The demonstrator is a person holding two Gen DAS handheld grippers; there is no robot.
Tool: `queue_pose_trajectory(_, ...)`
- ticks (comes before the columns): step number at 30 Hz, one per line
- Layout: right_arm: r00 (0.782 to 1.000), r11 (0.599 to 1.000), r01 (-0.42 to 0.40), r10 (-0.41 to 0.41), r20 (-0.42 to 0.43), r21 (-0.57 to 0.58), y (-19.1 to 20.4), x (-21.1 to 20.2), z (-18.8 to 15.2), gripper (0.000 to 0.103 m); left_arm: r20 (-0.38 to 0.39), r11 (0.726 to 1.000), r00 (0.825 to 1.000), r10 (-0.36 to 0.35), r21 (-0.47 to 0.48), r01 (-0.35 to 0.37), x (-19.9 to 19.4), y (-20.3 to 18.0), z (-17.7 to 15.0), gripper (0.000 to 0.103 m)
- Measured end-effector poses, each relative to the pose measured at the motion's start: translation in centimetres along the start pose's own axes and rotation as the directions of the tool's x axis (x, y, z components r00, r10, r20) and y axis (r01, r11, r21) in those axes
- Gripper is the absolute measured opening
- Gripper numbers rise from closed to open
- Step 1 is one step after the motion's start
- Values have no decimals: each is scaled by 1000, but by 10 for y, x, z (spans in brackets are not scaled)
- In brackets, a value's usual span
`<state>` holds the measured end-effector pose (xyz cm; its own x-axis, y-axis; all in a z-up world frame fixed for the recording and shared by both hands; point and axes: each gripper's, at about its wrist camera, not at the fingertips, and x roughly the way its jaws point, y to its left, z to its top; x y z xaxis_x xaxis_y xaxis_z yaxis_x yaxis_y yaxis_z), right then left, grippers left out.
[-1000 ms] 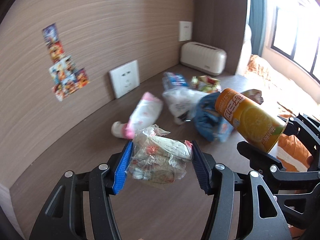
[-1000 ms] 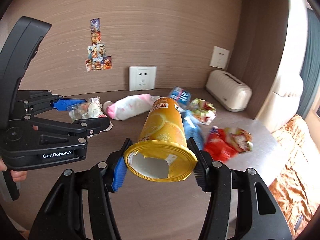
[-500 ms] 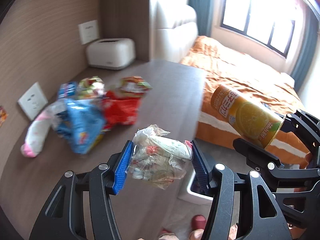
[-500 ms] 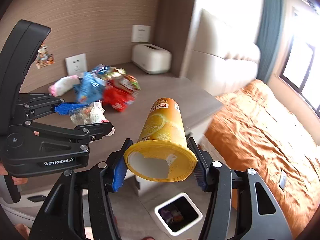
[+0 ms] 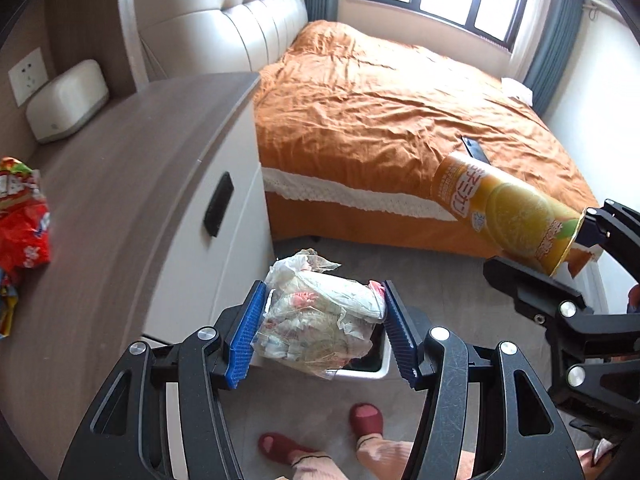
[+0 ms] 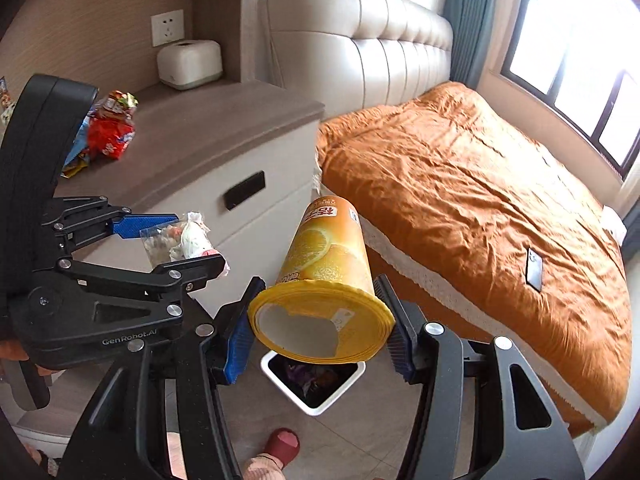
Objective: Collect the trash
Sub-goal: 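Carry both items to the white bin and open both tools over it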
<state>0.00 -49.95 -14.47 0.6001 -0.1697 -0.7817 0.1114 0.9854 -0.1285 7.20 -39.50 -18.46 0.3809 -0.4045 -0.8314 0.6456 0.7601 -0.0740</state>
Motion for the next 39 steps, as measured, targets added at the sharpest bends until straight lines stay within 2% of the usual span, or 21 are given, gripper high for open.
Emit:
queue_pose_trajectory(6, 997, 999, 51, -50, -55, 9, -20, 34, -23, 57, -101, 998, 993, -53, 26, 56, 68, -15, -17, 57)
queue_pose_trajectory(12, 990, 999, -10, 15, -138, 34, -27, 105, -58, 57, -177, 991, 976, -125, 20, 131, 152, -18, -38, 57)
queue_pose_trajectory(18, 964, 990, -117, 132, -230, 80, -43, 188, -98, 57, -229, 981, 954, -193, -25, 192, 240, -16, -70, 58)
queue_pose_trajectory(20, 947, 986, -159, 165, -276, 44, -40, 214, -112, 64, -234, 980, 952, -198, -40, 194, 265, -16, -79, 75)
queue_pose_trajectory(21, 947, 988, -155, 156, -279, 26, -41, 224, -118, 74, -240, 985, 956, -170, -43, 165, 278, -14, -83, 94)
queue_pose_trajectory(22, 954, 992, -125, 122, -272, 9, -41, 230, -121, 93, -247, 988, 956, -156, -48, 149, 290, -11, -88, 98)
queue_pose_trajectory(24, 961, 996, -85, 79, -264, -8, -48, 239, -128, 97, -267, 982, 946, -186, -83, 169, 309, -5, -97, 98)
queue_pose_trajectory(30, 956, 998, -64, 62, -288, 4, -53, 246, -135, 97, -293, 980, 936, -196, -104, 172, 315, -6, -101, 98)
queue_pose_trajectory(33, 955, 997, -75, 76, -285, 16, -54, 240, -129, 97, -295, 982, 937, -188, -89, 169, 299, -11, -96, 98)
queue_pose_trajectory(39, 964, 996, -74, 85, -251, 55, -54, 201, -105, 98, -265, 986, 951, -158, -94, 138, 247, -8, -74, 98)
